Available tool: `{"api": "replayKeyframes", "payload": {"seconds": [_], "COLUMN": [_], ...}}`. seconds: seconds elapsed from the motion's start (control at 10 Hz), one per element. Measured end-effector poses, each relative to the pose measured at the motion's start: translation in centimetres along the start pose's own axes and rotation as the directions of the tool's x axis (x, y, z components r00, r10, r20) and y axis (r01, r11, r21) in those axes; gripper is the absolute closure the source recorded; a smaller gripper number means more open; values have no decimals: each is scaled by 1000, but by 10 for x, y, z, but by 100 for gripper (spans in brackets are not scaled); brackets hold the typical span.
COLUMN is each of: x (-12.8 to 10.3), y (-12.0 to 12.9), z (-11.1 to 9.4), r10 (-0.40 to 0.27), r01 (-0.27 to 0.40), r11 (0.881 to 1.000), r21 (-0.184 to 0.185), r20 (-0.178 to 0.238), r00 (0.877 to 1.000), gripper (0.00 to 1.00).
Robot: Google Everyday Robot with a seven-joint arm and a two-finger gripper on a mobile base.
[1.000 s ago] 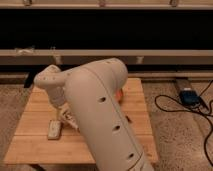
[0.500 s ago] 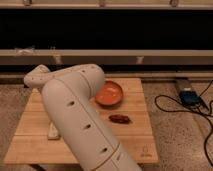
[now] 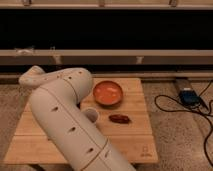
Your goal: Stand the bottle upright
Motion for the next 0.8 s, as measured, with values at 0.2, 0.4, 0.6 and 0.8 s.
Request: {"api": "replayKeyframes", "payload": {"seconds": [0.2, 0.4, 0.6, 0.8], "x": [6, 15, 18, 19], "y": [-2, -4, 2, 6], "z": [0, 3, 6, 9], "r10": [0, 3, -3, -9], "r01": [0, -3, 3, 9], "r11": [1000, 1000, 1000, 1000], "r21": [5, 3, -7, -15], "r20": [-17, -31, -42, -50], "r00": [1000, 1000, 999, 999], "gripper": [20, 20, 20, 20]}}
